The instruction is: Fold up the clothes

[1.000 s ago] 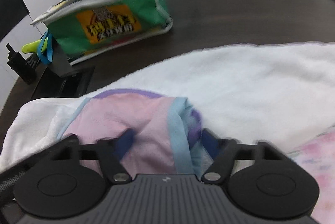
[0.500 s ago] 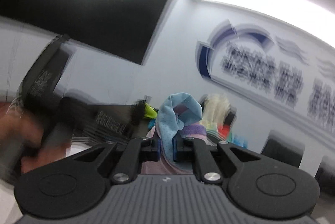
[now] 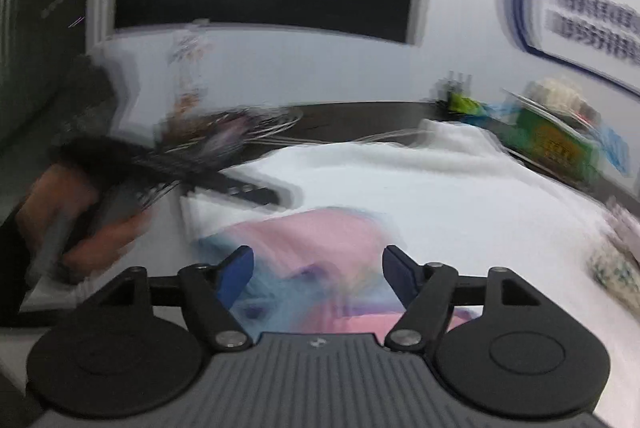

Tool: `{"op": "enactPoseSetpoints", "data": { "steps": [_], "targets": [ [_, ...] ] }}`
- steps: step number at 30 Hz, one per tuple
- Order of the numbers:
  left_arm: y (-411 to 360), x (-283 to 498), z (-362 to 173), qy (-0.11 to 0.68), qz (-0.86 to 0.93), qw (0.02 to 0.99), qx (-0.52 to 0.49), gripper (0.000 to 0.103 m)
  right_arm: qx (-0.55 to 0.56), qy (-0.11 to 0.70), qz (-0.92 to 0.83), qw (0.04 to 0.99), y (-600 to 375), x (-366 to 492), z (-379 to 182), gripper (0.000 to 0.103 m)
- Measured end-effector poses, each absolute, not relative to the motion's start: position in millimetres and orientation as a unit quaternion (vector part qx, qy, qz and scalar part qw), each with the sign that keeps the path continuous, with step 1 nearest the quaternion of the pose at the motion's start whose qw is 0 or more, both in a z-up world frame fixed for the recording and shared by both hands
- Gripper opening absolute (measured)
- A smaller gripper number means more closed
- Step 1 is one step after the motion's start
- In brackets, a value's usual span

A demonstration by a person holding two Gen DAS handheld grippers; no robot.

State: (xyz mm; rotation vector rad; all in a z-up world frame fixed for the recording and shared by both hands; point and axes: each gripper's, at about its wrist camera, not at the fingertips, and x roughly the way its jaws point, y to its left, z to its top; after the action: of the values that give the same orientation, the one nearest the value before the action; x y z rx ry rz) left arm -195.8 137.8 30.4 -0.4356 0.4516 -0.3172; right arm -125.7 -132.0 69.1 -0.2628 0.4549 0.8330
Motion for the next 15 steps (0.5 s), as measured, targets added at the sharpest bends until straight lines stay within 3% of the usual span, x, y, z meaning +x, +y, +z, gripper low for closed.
{"op": "enactPoseSetpoints", "data": {
  "steps": [3, 6, 10, 11, 12, 13, 14, 15],
  "targets": [
    [99.8, -204.3, 33.2, 0.218, -0.193, 0.949, -0.124, 0.089, -0.119, 0.271, 0.303, 0.906, -152.5, -69.4, 46.3, 0.069],
    [65.4, -204.8, 27.0, 0.23, -0.181, 0.955, -0.059, 0.088, -0.123, 0.309, 0.287, 0.899, -154.0, -37.4, 21.7, 0.054],
    [22.7, -224.6, 20.8, 0.213, -0.23, 0.95, 0.012, 0.088, -0.112, 0.317, 0.334, 0.881, -149.3, -17.5, 11.4, 0.055],
    [14.2, -229.1, 17.8, 0.208, -0.234, 0.949, 0.032, 0.088, -0.111, 0.322, 0.344, 0.875, -149.5, -14.5, 11.9, 0.049],
    [5.8, -233.3, 13.7, 0.204, -0.235, 0.949, 0.054, 0.084, -0.11, 0.328, 0.355, 0.869, -149.6, -11.5, 12.4, 0.028],
    [-1.3, -231.9, 8.1, 0.215, -0.234, 0.946, 0.072, 0.073, -0.116, 0.329, 0.361, 0.865, -150.8, -11.8, 13.9, 0.014],
    [-7.5, -226.9, 1.6, 0.234, -0.231, 0.94, 0.088, 0.027, -0.119, 0.331, 0.364, 0.863, -149.5, -12.3, 16.1, 0.002],
    [-9.9, -218.4, -4.2, 0.267, -0.227, 0.933, 0.084, 0.01, -0.121, 0.333, 0.366, 0.86, -148.2, -12.9, 18.4, 0.002]
  ]
}}
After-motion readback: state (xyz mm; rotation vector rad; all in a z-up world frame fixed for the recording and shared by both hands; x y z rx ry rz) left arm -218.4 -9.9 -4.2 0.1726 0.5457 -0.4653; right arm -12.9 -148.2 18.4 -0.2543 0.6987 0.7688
